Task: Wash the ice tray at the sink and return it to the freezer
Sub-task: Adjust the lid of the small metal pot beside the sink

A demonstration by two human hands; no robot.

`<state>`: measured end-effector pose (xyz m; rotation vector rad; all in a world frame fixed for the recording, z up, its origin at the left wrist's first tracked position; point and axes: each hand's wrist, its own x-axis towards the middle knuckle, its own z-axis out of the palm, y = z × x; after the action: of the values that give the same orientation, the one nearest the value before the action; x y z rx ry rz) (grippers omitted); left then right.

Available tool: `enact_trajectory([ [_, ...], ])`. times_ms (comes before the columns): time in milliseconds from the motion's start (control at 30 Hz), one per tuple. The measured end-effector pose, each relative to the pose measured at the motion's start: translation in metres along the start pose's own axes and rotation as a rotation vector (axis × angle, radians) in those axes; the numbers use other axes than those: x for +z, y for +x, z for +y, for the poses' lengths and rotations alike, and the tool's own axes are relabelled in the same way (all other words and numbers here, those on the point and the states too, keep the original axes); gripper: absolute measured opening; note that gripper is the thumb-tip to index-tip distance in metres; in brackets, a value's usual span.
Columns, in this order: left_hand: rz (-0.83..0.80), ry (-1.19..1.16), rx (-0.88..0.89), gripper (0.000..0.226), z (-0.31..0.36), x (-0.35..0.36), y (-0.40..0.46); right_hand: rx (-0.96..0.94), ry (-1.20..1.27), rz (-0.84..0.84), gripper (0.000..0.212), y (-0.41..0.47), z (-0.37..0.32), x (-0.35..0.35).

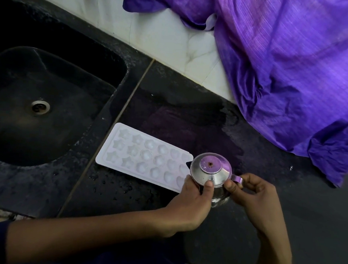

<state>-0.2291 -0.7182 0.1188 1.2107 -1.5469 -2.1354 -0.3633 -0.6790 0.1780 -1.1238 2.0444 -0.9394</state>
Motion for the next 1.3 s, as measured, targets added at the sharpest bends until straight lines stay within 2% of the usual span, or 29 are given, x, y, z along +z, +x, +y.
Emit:
enact_trajectory([
  [400, 0.006, -0.176, -0.144, 0.054, -0.002, 0.009, -0.015, -0.021, -0.229, -0.009, 0.016, -0.004, -0.002, 0.0],
  [1033, -0.05, -0.172, -0.11, 0.056, -0.002, 0.011, -0.014, -0.019, -0.206, -0.023, 0.019, -0.007, -0.01, -0.003],
  [1133, -0.031, -0.157, -0.079, 0.059, -0.004, 0.013, -0.012, -0.016, -0.143, -0.031, 0.024, -0.008, -0.01, -0.004],
  [1300, 0.048, -0.056, 0.039, 0.082, -0.007, 0.018, -0.011, -0.038, -0.017, -0.048, 0.027, -0.006, -0.01, -0.007],
])
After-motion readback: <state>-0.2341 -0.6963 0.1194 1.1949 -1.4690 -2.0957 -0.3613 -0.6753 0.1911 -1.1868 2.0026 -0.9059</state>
